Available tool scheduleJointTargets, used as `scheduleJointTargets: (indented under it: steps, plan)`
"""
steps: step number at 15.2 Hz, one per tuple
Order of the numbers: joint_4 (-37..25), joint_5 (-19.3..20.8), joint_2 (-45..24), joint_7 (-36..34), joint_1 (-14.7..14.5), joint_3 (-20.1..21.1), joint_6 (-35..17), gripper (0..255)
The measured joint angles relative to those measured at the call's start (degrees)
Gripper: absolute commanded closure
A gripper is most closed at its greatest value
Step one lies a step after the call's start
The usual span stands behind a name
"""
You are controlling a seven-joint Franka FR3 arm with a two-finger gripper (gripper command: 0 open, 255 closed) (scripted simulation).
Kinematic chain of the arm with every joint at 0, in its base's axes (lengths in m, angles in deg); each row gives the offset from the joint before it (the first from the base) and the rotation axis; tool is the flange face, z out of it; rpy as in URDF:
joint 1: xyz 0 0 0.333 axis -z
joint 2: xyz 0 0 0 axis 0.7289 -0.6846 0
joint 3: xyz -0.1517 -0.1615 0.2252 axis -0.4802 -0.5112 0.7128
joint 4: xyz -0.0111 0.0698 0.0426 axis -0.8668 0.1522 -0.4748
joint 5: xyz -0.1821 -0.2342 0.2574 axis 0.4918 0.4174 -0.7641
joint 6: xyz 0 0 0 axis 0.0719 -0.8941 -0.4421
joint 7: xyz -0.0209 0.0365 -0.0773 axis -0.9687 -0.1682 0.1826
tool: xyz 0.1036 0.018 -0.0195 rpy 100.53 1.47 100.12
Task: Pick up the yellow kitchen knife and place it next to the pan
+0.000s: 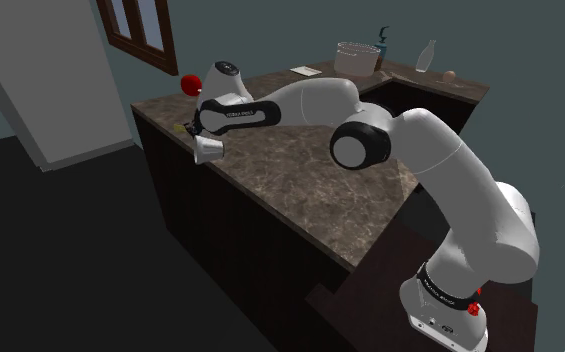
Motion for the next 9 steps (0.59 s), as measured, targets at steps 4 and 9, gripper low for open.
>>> scheduleJointTargets:
  steps: [4,9]
  plan:
    - [-0.19,0.00,-0.13,-0.02,-0.04,0.00,-0.05,0]
    - [-0.67,-0.03,-0.62,0.05,0.02,0.05,0.33,0]
